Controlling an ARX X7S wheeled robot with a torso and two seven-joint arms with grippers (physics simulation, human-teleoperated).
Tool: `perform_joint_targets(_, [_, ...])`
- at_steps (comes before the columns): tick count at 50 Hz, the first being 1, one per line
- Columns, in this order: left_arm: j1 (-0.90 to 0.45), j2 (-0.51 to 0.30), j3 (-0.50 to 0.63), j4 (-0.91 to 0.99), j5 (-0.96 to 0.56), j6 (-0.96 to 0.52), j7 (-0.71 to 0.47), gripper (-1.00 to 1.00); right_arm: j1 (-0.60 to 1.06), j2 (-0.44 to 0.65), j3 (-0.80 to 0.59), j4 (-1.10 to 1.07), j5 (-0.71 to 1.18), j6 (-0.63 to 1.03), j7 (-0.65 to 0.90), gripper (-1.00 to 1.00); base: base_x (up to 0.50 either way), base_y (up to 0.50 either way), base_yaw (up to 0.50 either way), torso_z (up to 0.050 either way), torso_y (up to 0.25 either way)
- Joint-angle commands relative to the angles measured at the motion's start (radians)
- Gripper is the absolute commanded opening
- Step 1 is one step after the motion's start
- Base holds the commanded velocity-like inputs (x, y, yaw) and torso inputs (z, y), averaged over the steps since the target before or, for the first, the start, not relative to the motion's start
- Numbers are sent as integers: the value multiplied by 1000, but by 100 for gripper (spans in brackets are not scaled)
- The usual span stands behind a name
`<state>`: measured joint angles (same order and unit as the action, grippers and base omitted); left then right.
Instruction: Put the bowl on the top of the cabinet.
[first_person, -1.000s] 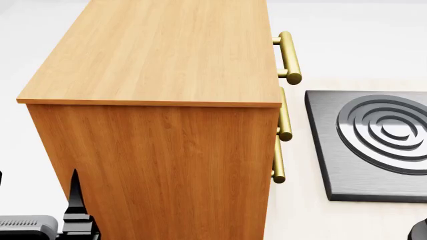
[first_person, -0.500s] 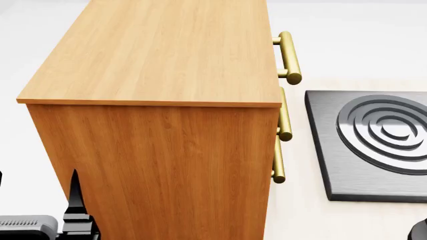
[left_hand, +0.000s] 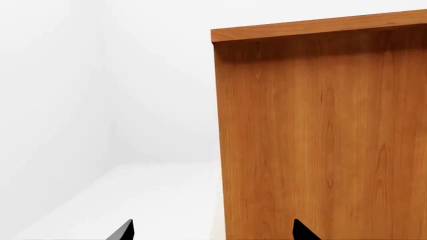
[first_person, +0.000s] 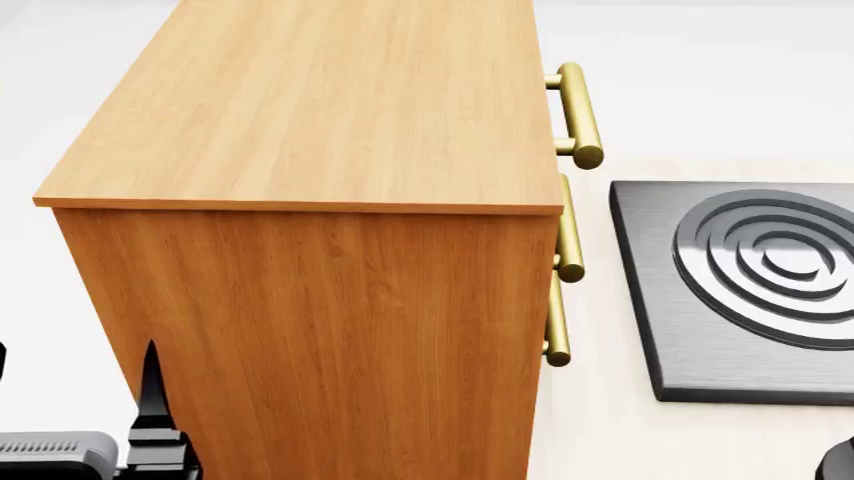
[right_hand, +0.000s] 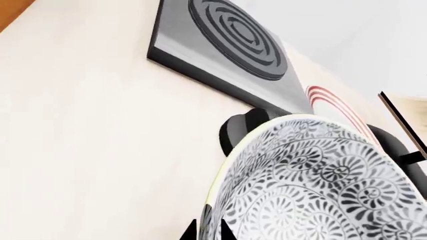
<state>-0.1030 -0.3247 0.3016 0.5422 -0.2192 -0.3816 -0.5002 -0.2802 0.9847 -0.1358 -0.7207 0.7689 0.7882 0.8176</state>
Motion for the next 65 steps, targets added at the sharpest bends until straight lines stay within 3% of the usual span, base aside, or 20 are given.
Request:
perform_joint_targets(1, [-2,-1,4,-6,-3,3,-1,100,80,40,76,-132,121,107,53,-100,0,0,0,0,0])
perform_joint_targets(16, [-4,-4,8,-8,-5,4,-5,100,358,72,115,-209,443,278,159,-100,0,0,0,0,1])
perform_joint_targets(28, [-8,-4,16,-18,-3,7,-8,100,859,68,-15,-162,904,415,393,-100,0,0,0,0,0])
perform_joint_targets(38, [-11,-5,18,-18,-5,4,-11,100,1337,22,-250,-4,1257,457,633,-100,0,0,0,0,0])
perform_joint_targets(46, [-14,-7,22,-21,-5,4,-12,100,1560,-51,-420,165,1384,451,737,-100,0,0,0,0,1])
perform_joint_targets(65, [-13,-10,26,-32,-7,16,-14,100,2079,-114,-859,360,1528,262,747,-100,0,0,0,0,0])
